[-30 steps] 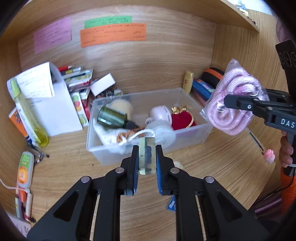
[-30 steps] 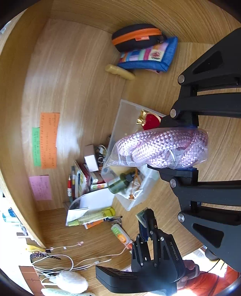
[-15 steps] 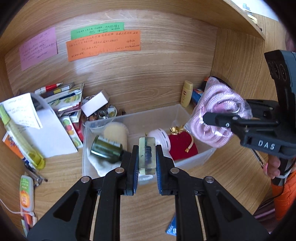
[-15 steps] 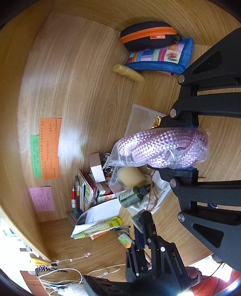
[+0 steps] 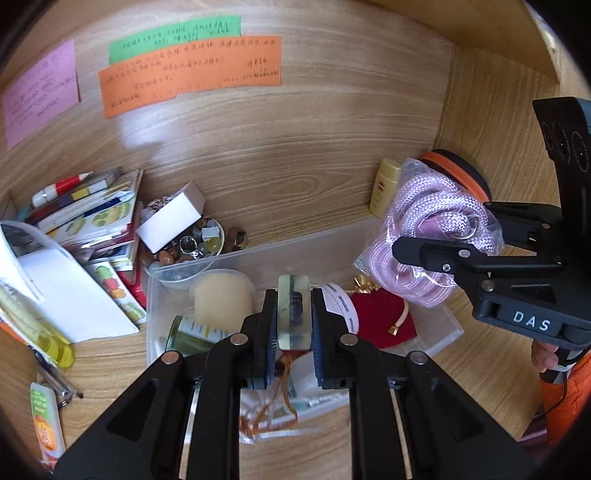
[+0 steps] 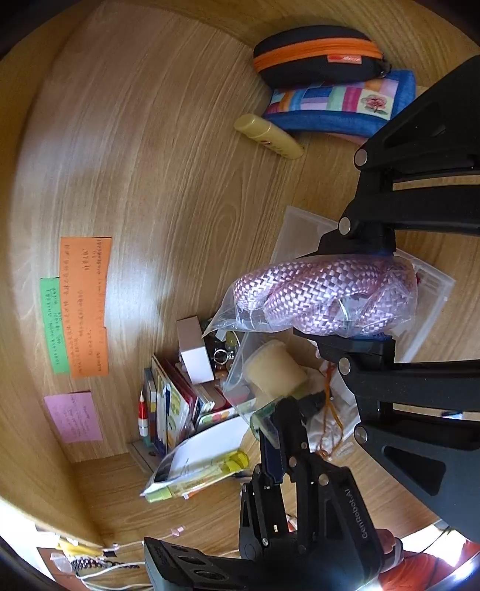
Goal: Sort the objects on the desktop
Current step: 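Carry the green block and pink rope bag into the clear box and release both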
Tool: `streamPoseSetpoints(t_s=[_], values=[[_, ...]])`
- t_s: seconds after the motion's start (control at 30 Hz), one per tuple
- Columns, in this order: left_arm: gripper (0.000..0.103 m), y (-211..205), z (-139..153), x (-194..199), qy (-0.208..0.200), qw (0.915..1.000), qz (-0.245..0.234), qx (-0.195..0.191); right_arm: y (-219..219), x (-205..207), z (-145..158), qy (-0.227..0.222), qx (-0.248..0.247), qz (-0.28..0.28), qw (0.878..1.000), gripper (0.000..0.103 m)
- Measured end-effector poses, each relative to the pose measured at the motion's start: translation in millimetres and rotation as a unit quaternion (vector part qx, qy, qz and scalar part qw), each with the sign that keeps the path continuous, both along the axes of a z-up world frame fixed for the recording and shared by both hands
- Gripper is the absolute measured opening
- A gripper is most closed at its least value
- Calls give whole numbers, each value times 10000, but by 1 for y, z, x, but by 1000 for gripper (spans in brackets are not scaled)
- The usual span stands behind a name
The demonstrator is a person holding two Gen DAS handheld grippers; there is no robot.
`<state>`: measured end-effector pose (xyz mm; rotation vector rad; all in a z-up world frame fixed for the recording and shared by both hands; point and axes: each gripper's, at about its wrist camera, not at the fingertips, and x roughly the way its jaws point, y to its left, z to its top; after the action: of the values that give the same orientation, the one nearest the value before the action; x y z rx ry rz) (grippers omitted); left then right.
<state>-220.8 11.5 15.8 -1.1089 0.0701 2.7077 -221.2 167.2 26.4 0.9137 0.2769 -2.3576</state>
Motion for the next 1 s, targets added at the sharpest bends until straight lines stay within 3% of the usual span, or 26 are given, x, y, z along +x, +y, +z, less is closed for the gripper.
streamPoseSetpoints(t_s=[0.47, 1.0], values=[[15, -2, -29, -44, -287, 9995, 69, -107, -16, -42, -29, -312, 115, 37, 9994, 25], [15, 7, -44, -54, -430, 9987, 81, -244, -46, -41, -49, -306, 545, 224, 9978, 28]])
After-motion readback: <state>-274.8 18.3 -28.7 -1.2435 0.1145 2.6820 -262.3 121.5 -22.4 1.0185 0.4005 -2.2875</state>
